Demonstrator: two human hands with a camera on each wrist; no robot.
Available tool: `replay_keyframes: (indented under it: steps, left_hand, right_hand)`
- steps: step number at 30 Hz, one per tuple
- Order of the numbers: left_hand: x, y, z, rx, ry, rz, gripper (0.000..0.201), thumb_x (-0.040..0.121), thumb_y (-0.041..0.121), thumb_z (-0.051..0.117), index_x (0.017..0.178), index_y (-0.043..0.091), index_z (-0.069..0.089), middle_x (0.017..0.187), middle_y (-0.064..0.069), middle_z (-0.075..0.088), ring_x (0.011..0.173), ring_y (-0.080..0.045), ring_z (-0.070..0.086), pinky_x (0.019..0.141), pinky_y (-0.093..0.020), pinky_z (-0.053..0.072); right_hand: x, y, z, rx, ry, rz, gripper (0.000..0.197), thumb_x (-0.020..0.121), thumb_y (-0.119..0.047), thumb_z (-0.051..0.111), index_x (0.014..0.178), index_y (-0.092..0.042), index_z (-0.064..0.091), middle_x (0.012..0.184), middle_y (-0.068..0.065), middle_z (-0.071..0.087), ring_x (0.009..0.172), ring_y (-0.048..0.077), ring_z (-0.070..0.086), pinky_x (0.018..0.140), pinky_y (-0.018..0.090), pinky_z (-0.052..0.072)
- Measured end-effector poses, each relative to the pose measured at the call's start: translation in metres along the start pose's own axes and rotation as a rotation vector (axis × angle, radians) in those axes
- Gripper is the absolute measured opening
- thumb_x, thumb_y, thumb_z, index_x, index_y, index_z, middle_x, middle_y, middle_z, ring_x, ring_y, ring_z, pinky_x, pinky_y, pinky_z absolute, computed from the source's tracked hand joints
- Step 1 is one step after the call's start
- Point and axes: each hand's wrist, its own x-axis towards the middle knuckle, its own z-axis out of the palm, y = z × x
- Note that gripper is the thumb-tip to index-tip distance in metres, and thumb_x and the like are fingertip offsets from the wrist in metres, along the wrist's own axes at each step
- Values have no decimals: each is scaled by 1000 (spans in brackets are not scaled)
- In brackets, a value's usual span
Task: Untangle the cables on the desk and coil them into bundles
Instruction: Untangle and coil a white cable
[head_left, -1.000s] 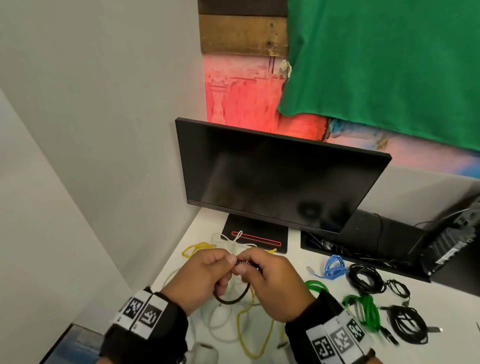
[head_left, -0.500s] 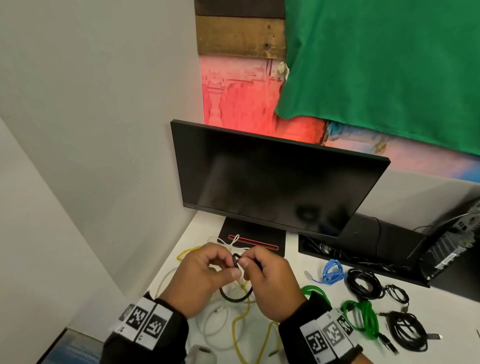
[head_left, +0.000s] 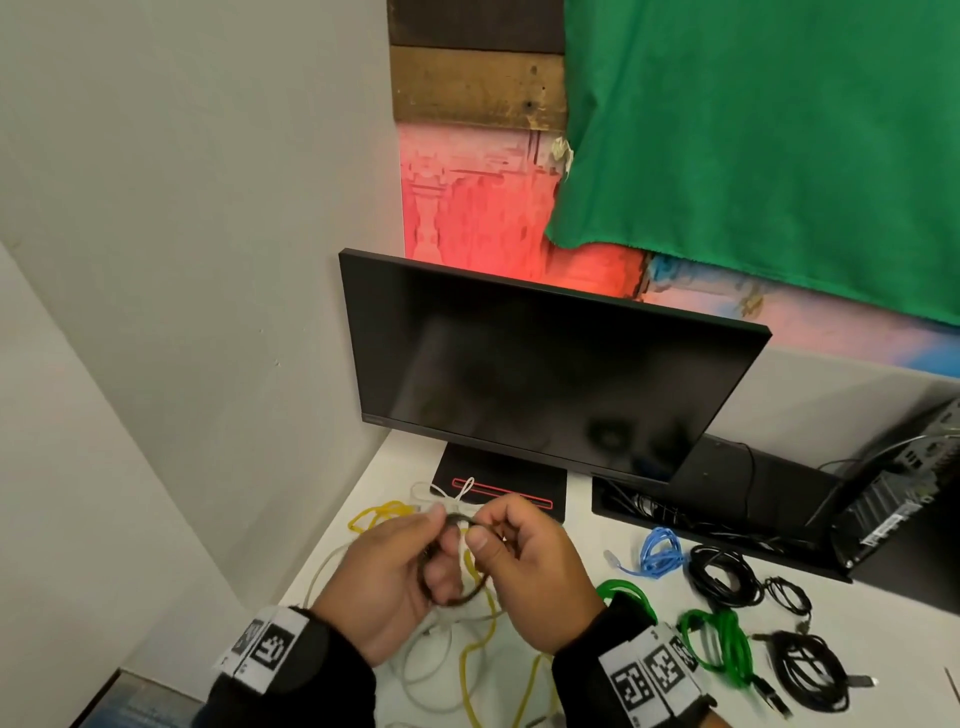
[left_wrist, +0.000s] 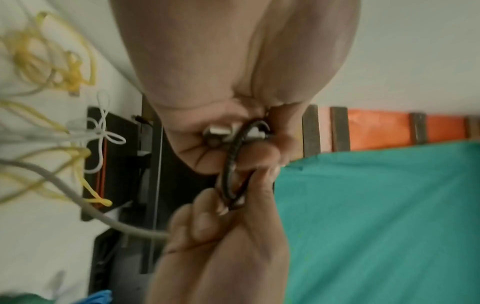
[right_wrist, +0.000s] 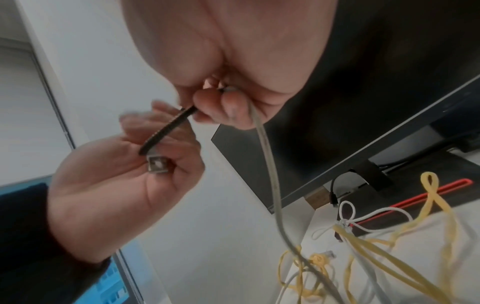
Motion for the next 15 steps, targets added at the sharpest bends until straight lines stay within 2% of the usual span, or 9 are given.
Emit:
replay_keyframes:
  steps: [2,4,7,8,9,11,13,15]
  left_hand:
    - [-1,17,0,-178,11,47,35,91,33,49,66,9,57,48,1,33,41,-14,34,49,-27,40]
    - [-2,38,-5,-233,7,135,36,93,33,45,66,13,56,49,3,35,41,-12,36,48,-25,43]
    - [-4,59,-14,-152,34,264,36,93,31,45,68,13,62,51,1,42,44,-13,43,50,-25,46]
    - [-3,60,-15,-118,42,287,35,92,29,46,68,12,65,52,-1,46,45,-14,46,51,-25,48]
    - [-3,60,-17,-73,54,316,34,91,27,48,69,11,67,54,-4,50,47,-16,50,52,-26,50]
    - [-2,57,-27,76,99,381,29,87,23,52,70,11,73,60,-9,61,52,-21,60,55,-27,53]
    - [0,50,-32,296,149,418,22,88,20,59,73,14,75,67,-12,70,61,-24,68,59,-27,53]
    - [4,41,-37,495,202,425,24,92,14,60,75,17,75,73,-13,74,66,-22,71,57,-21,48]
  right_hand:
    - [2,9,-5,136,-86,116,24,78,-32,74,90,-18,60,69,-5,61,53,12,54,53,27,47]
    - [0,24,-11,149,-129,203,20,72,-19,78,81,-14,60,68,-3,63,60,16,60,62,28,51]
    - [-5,52,-20,97,-1,308,17,75,-7,77,71,-15,63,71,20,68,72,29,65,76,38,51]
    - [-8,59,-25,94,72,338,18,80,-3,76,71,-15,65,73,21,69,73,31,68,78,40,52]
    - [-9,64,-26,102,115,347,20,84,-1,73,72,-15,67,72,17,70,70,28,69,77,39,53]
    - [-9,64,-18,-44,97,310,21,88,-7,71,74,-23,69,70,4,69,63,13,63,69,28,52]
    - [-12,53,-9,-334,-120,195,17,90,-21,69,79,-33,67,73,-10,66,66,0,56,69,19,46]
    - [-14,34,2,-539,-422,91,5,92,-33,63,88,-34,64,77,-19,60,76,-2,55,76,19,45]
